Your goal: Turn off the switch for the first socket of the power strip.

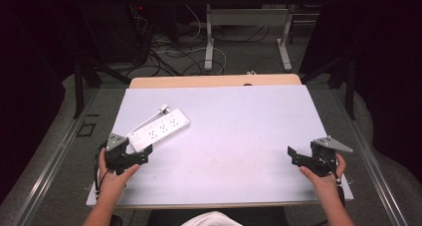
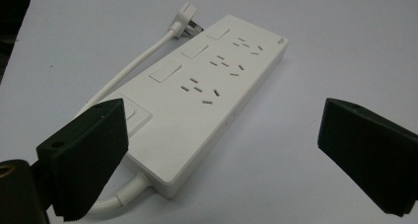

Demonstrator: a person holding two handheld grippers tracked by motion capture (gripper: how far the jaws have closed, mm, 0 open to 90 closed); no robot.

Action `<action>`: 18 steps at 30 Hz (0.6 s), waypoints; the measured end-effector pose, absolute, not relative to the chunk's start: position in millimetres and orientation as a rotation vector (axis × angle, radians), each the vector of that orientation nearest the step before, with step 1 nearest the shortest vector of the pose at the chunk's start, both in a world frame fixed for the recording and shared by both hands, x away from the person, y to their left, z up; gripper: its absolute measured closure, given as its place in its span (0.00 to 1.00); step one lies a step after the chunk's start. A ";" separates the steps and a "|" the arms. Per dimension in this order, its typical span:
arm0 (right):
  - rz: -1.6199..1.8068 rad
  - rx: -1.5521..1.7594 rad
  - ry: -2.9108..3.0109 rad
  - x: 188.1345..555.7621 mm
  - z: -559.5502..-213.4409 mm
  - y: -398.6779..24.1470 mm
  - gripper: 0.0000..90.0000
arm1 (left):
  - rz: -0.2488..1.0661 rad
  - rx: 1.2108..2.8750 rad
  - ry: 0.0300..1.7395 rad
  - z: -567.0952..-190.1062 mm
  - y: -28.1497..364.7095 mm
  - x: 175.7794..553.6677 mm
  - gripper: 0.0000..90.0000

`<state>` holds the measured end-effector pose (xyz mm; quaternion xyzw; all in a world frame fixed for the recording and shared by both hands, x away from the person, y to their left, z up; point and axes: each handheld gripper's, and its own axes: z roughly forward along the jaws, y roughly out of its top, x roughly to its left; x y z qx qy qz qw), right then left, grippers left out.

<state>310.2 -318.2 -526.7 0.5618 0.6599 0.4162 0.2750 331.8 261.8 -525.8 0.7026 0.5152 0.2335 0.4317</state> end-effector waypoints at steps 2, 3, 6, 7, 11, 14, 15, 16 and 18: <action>1.118 1.510 1.771 311.0 -527.6 -317.8 0.12 | 0.579 1.751 1.286 -526.3 262.9 332.3 0.06; 1.122 1.506 1.777 312.5 -529.2 -316.9 0.12 | 0.581 1.748 1.288 -527.1 263.5 333.0 0.07; 1.113 1.492 1.778 315.1 -531.0 -315.1 0.15 | 0.578 1.741 1.299 -527.6 265.3 333.2 0.09; 1.123 1.469 1.785 317.0 -531.6 -315.3 0.15 | 0.574 1.749 1.302 -527.0 266.6 332.6 0.09; 1.108 1.462 1.795 319.9 -531.7 -312.8 0.16 | 0.584 1.725 1.313 -523.5 269.2 328.2 0.11; 1.105 1.470 1.798 320.7 -532.3 -310.8 0.16 | 0.601 1.711 1.323 -519.4 271.5 325.6 0.14; 1.109 1.468 1.803 320.7 -532.7 -310.0 0.16 | 0.605 1.710 1.330 -517.8 272.4 325.1 0.15; 1.113 1.450 1.799 321.6 -533.8 -309.1 0.16 | 0.605 1.710 1.330 -517.8 272.4 325.1 0.15; 1.102 1.444 1.808 322.0 -534.5 -307.0 0.16 | 0.619 1.693 1.347 -513.6 275.8 325.3 0.17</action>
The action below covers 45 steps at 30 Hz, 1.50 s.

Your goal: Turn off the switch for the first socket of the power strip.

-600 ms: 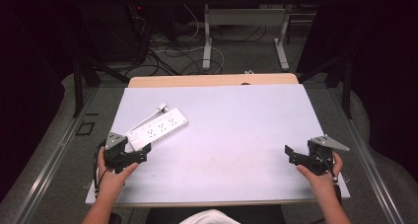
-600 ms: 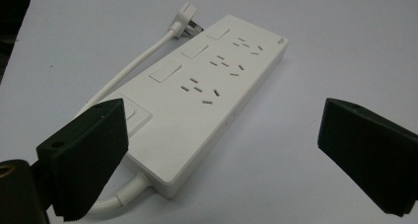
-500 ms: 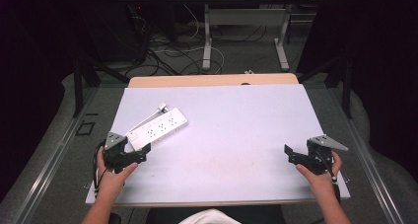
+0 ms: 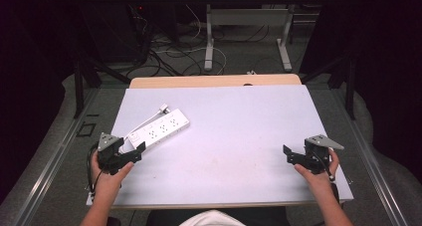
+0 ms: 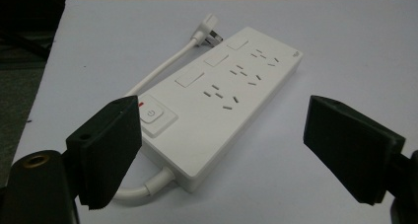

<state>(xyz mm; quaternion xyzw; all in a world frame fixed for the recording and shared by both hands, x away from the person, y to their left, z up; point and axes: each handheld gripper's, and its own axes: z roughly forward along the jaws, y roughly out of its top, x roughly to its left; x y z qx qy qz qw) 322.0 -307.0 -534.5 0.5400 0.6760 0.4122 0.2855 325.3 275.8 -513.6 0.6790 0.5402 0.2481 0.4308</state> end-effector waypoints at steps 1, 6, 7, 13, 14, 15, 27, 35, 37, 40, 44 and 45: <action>1.090 1.444 1.820 321.9 -534.1 -306.2 0.16 | 0.619 1.687 1.353 -512.3 276.9 325.7 0.17; 1.085 1.420 1.814 324.6 -535.1 -303.7 0.16 | 0.621 1.672 1.380 -507.9 281.2 328.3 0.18; 1.072 1.415 1.830 324.9 -535.1 -302.8 0.16 | 0.610 1.680 1.388 -505.5 283.4 329.8 0.19; 1.047 1.371 1.841 324.4 -535.2 -299.0 0.16 | 0.610 1.662 1.403 -498.1 289.7 331.5 0.26; 1.050 1.372 1.839 324.2 -535.0 -298.6 0.16 | 0.615 1.664 1.404 -495.0 291.8 332.2 0.27; 1.049 1.377 1.840 323.7 -534.6 -298.2 0.16 | 0.615 1.664 1.404 -495.0 291.8 332.2 0.28; 1.059 1.388 1.845 323.6 -535.9 -297.9 0.16 | 0.605 1.691 1.412 -474.8 298.4 345.0 0.35; 1.059 1.391 1.853 324.1 -537.0 -298.5 0.16 | 0.598 1.709 1.412 -466.3 298.1 354.2 0.37; 1.058 1.392 1.859 324.0 -536.9 -298.8 0.16 | 0.600 1.705 1.409 -464.6 298.2 356.6 0.37; 1.059 1.392 1.866 324.4 -537.5 -298.8 0.16 | 0.592 1.707 1.415 -462.2 298.2 359.7 0.37; 1.053 1.394 1.865 324.4 -537.7 -298.2 0.17 | 0.583 1.697 1.430 -459.8 298.3 364.4 0.37; 1.055 1.399 1.864 324.3 -537.8 -297.7 0.16 | 0.576 1.699 1.435 -459.0 298.5 365.6 0.38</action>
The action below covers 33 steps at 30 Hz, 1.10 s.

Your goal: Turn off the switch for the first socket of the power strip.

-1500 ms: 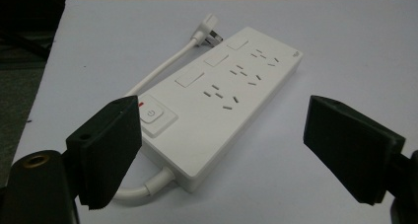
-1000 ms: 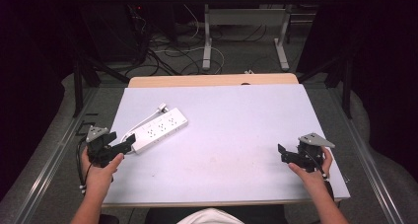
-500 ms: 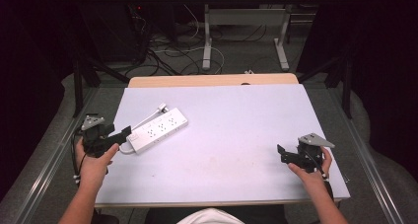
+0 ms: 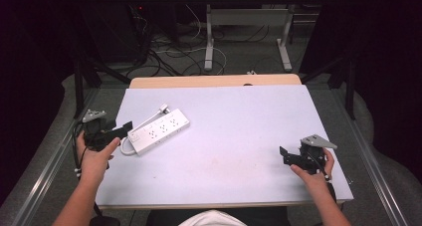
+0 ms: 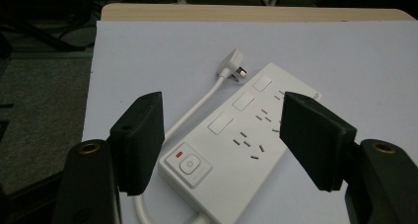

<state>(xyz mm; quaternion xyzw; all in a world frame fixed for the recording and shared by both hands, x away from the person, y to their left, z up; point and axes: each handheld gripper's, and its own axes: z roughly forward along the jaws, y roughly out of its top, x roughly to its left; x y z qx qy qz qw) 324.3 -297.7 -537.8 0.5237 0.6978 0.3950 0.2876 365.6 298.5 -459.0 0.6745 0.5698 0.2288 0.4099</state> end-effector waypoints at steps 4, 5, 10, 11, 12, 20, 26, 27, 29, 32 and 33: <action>1.054 1.391 1.866 325.1 -538.7 -298.2 0.17 | 0.562 1.689 1.457 -457.5 300.3 371.1 0.41; 1.054 1.390 1.866 325.1 -538.8 -298.3 0.17 | 0.553 1.682 1.465 -457.4 300.8 372.5 0.41; 1.055 1.401 1.868 325.0 -539.0 -298.1 0.17 | 0.516 1.681 1.488 -457.5 303.7 379.3 0.43; 1.050 1.398 1.865 325.3 -539.4 -298.3 0.17 | 0.510 1.681 1.492 -457.7 303.9 380.7 0.44; 1.050 1.398 1.865 325.3 -539.4 -298.3 0.17 | 0.508 1.678 1.492 -458.2 303.8 382.0 0.44; 1.060 1.417 1.868 325.3 -540.0 -299.1 0.17 | 0.466 1.674 1.507 -458.3 303.4 389.1 0.51; 1.063 1.419 1.874 325.9 -540.6 -300.0 0.17 | 0.443 1.677 1.514 -458.6 304.4 394.7 0.59; 1.064 1.424 1.874 325.8 -540.5 -299.8 0.17 | 0.430 1.683 1.527 -457.8 304.3 395.4 0.61; 1.068 1.423 1.874 326.3 -540.9 -299.6 0.17 | 0.418 1.696 1.532 -458.0 303.9 397.6 0.66; 1.067 1.423 1.876 326.2 -540.8 -299.6 0.17 | 0.421 1.713 1.533 -459.2 301.5 401.1 0.71; 1.067 1.424 1.876 326.2 -540.8 -299.6 0.17 | 0.419 1.715 1.534 -459.7 300.2 402.4 0.73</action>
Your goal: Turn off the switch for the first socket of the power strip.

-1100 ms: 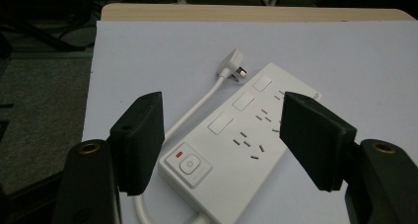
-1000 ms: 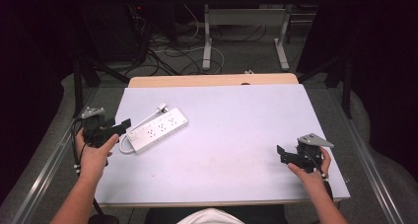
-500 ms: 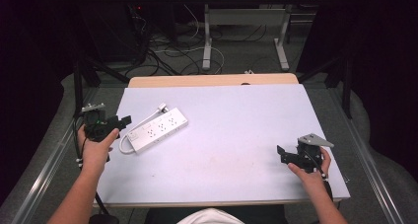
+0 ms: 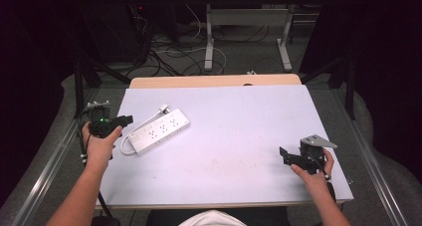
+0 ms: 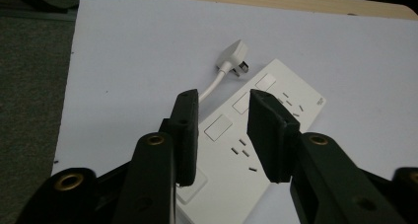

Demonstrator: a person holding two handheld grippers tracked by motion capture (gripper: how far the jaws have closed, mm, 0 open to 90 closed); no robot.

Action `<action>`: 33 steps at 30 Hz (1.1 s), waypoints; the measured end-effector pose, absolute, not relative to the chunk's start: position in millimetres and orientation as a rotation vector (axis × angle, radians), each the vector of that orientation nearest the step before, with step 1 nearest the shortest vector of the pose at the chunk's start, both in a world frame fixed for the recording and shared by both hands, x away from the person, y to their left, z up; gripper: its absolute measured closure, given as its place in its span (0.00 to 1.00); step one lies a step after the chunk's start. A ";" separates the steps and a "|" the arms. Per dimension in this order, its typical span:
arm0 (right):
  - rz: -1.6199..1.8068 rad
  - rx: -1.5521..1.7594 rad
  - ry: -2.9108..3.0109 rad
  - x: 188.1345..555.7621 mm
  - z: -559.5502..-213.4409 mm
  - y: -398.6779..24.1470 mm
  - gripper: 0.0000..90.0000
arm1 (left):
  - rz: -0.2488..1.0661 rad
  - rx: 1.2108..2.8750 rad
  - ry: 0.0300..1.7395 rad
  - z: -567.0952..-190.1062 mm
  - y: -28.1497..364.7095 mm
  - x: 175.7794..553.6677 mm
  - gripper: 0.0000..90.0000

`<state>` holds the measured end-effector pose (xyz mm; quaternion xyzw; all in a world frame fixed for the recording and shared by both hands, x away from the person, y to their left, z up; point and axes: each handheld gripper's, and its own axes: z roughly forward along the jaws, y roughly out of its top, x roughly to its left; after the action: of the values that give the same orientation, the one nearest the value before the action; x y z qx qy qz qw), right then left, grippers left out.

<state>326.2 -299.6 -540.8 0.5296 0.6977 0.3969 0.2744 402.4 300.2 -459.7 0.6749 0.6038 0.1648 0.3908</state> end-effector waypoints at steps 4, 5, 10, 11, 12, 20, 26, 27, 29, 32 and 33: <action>1.066 1.416 1.880 326.7 -541.4 -300.1 0.17 | 0.412 1.753 1.545 -462.1 296.5 406.9 0.78; 1.066 1.418 1.881 326.8 -541.5 -300.2 0.17 | 0.417 1.754 1.546 -463.6 295.2 408.1 0.80; 1.071 1.432 1.882 326.8 -541.6 -300.2 0.17 | 0.390 1.825 1.565 -468.3 289.9 414.5 0.93; 1.075 1.431 1.881 327.0 -541.9 -300.2 0.17 | 0.390 1.825 1.565 -468.3 289.9 414.5 0.94; 1.076 1.433 1.882 327.1 -542.0 -300.2 0.17 | 0.384 1.832 1.571 -468.9 288.5 415.4 0.96; 1.074 1.440 1.880 327.7 -543.0 -300.6 0.17 | 0.366 1.872 1.589 -476.9 278.8 425.5 1.00; 1.083 1.449 1.885 327.8 -543.1 -301.0 0.17 | 0.351 1.884 1.603 -483.2 272.9 433.2 1.00; 1.085 1.450 1.887 327.8 -543.1 -301.2 0.17 | 0.342 1.894 1.602 -483.5 272.7 434.3 1.00; 1.086 1.450 1.888 328.0 -543.3 -301.4 0.17 | 0.337 1.900 1.607 -484.9 270.8 436.3 1.00; 1.086 1.447 1.889 328.3 -543.5 -301.9 0.18 | 0.348 1.891 1.611 -488.3 266.6 439.2 1.00; 1.087 1.437 1.893 328.7 -543.6 -302.2 0.18 | 0.343 1.896 1.609 -489.0 265.5 440.1 1.00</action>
<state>328.7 -302.2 -543.6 0.5307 0.6992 0.4014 0.2613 440.1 265.5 -489.0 0.7181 0.6093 0.1300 0.3103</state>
